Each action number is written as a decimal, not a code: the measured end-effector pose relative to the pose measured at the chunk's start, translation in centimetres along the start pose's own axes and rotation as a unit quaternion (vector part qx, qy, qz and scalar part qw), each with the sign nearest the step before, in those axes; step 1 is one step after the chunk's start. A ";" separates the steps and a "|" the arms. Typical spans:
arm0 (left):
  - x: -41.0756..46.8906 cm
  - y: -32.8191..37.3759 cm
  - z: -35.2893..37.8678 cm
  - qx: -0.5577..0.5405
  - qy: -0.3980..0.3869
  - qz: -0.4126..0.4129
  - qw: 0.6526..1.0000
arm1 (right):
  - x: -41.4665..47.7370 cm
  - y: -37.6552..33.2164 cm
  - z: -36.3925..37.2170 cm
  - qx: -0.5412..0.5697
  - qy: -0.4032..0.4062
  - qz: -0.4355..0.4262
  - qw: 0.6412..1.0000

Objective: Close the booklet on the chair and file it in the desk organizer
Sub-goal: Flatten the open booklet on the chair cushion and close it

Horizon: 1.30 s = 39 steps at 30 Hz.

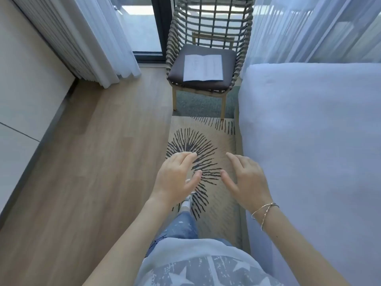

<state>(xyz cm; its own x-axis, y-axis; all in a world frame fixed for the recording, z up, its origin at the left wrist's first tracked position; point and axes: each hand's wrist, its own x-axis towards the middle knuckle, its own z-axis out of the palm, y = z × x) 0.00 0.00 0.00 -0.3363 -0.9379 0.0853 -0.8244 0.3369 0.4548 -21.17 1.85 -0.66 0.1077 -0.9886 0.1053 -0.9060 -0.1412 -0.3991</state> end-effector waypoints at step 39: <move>78.3 -21.4 -3.8 0.009 0.017 -0.024 1.000 | 79.1 18.9 -0.2 -0.059 0.047 -0.017 0.997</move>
<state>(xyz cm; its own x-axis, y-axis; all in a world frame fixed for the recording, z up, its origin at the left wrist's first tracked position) -6.96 -80.97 0.30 -0.2801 -0.9553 0.0943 -0.8477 0.2923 0.4427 -29.89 -78.99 0.28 0.1050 -0.9732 0.2048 -0.9446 -0.1620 -0.2854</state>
